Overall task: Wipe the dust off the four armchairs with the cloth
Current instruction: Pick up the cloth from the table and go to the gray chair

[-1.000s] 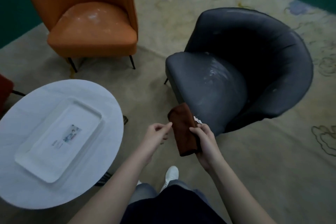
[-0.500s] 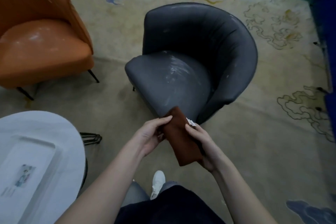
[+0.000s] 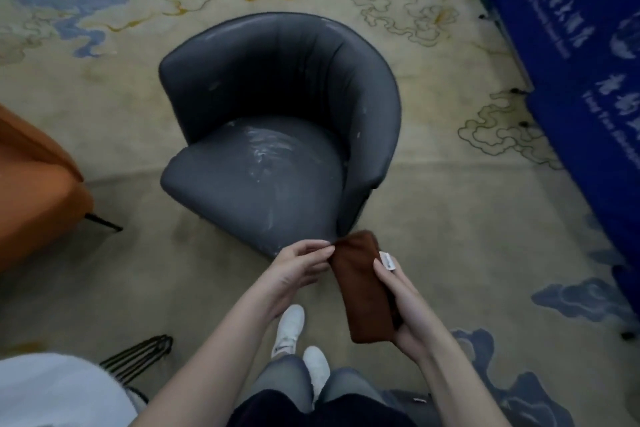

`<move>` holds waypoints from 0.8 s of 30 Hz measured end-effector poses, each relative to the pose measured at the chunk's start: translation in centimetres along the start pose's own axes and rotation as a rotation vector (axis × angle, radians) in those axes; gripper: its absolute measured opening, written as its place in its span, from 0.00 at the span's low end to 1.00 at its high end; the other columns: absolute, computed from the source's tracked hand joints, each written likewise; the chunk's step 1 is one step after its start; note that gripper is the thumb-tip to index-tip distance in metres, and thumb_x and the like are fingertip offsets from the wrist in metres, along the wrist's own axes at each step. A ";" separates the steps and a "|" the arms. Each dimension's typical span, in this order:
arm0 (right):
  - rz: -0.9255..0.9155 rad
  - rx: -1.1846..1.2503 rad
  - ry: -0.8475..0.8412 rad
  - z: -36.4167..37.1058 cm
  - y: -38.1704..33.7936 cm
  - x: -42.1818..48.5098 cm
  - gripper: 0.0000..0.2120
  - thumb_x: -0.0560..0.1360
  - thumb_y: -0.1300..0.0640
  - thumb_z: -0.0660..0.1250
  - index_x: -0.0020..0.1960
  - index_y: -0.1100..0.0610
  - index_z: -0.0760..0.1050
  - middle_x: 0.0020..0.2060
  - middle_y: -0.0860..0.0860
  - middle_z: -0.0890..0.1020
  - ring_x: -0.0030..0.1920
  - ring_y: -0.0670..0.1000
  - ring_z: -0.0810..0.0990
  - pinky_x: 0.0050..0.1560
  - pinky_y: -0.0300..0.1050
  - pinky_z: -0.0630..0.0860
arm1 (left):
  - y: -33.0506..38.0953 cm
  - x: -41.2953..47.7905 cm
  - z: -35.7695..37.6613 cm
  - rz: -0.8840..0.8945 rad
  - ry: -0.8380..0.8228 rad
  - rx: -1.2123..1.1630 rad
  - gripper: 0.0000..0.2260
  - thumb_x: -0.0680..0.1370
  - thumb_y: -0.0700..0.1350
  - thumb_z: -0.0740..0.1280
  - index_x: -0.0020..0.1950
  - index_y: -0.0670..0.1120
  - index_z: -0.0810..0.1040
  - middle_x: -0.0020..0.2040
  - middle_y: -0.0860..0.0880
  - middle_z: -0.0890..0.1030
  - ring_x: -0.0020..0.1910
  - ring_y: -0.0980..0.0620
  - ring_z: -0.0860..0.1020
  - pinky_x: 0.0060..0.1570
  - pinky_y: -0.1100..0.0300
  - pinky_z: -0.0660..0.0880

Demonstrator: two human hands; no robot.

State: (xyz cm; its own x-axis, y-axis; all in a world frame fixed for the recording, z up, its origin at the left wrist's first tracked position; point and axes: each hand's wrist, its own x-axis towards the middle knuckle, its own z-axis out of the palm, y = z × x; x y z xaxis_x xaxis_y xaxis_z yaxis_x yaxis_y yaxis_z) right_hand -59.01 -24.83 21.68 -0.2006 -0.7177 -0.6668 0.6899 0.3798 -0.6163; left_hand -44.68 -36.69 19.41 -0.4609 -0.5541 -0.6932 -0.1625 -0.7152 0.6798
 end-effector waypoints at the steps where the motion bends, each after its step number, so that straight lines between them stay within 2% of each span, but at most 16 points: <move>1: -0.005 0.045 0.031 -0.2 -0.2 0.1 0.14 0.80 0.56 0.62 0.65 0.55 0.75 0.55 0.55 0.84 0.50 0.50 0.85 0.43 0.42 0.82 | 0.4 0.8 -0.2 0.015 0.019 0.070 0.16 0.73 0.47 0.75 0.58 0.42 0.80 0.51 0.45 0.82 0.48 0.50 0.79 0.54 0.57 0.75; 3: -0.016 0.129 0.085 -0.1 -0.7 0.5 0.13 0.81 0.55 0.61 0.65 0.54 0.75 0.55 0.57 0.84 0.49 0.53 0.85 0.42 0.45 0.82 | 1.3 2.2 -1.0 0.062 0.054 0.240 0.11 0.77 0.44 0.71 0.57 0.42 0.80 0.50 0.45 0.81 0.46 0.52 0.79 0.41 0.67 0.75; 4: -0.019 0.160 0.103 0.0 -1.0 0.9 0.14 0.81 0.55 0.60 0.65 0.54 0.74 0.55 0.59 0.84 0.51 0.57 0.85 0.43 0.47 0.83 | 1.7 3.0 -1.7 0.096 0.074 0.336 0.10 0.78 0.44 0.71 0.57 0.41 0.80 0.50 0.46 0.81 0.46 0.51 0.79 0.40 0.68 0.75; 7: -0.033 0.186 0.139 1.1 -1.7 2.1 0.16 0.81 0.53 0.59 0.68 0.54 0.72 0.57 0.61 0.83 0.57 0.66 0.81 0.48 0.52 0.83 | 2.5 5.4 -3.9 0.197 0.121 0.655 0.09 0.77 0.46 0.72 0.54 0.43 0.82 0.50 0.47 0.83 0.53 0.49 0.80 0.56 0.59 0.76; 11: -0.086 0.136 0.268 2.1 -2.4 4.6 0.13 0.82 0.52 0.60 0.65 0.53 0.72 0.55 0.60 0.84 0.51 0.64 0.84 0.45 0.51 0.83 | 2.7 7.6 -6.2 0.288 0.127 1.015 0.12 0.79 0.49 0.68 0.59 0.45 0.80 0.55 0.48 0.80 0.57 0.50 0.78 0.58 0.59 0.71; 14: -0.161 0.059 0.418 2.3 -2.8 5.9 0.14 0.80 0.52 0.64 0.65 0.53 0.73 0.56 0.59 0.84 0.57 0.62 0.82 0.54 0.54 0.80 | 2.6 8.5 -7.0 0.292 0.121 1.266 0.20 0.81 0.55 0.64 0.69 0.47 0.73 0.63 0.48 0.75 0.65 0.47 0.73 0.63 0.52 0.69; 18: -0.241 0.003 0.518 1.6 -3.8 6.5 0.11 0.80 0.54 0.66 0.62 0.53 0.76 0.53 0.55 0.85 0.50 0.51 0.84 0.48 0.46 0.80 | 2.5 9.1 -6.2 0.282 0.106 1.385 0.25 0.82 0.58 0.60 0.76 0.49 0.64 0.73 0.49 0.68 0.70 0.48 0.68 0.66 0.52 0.64; 22: -0.252 -0.051 0.558 -0.2 -5.0 7.6 0.09 0.80 0.55 0.66 0.60 0.52 0.78 0.54 0.55 0.84 0.54 0.53 0.83 0.56 0.51 0.79 | 3.0 10.4 -4.4 0.270 0.069 1.411 0.25 0.82 0.57 0.59 0.76 0.49 0.63 0.74 0.50 0.67 0.72 0.48 0.66 0.67 0.53 0.64; 24: -0.257 -0.063 0.563 -1.1 -5.7 8.4 0.10 0.80 0.56 0.66 0.61 0.55 0.77 0.55 0.57 0.84 0.55 0.55 0.83 0.57 0.52 0.78 | 3.4 11.0 -3.3 0.268 0.075 1.418 0.25 0.82 0.57 0.58 0.77 0.48 0.63 0.74 0.49 0.67 0.72 0.48 0.65 0.67 0.52 0.63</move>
State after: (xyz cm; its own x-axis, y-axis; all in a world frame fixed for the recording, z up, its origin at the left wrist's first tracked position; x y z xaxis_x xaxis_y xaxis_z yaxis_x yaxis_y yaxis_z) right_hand -65.39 -32.31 19.11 -0.7029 -0.3792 -0.6018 0.5316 0.2820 -0.7986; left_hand -47.40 -46.66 13.30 -0.5775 -0.6535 -0.4893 -0.8129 0.4047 0.4190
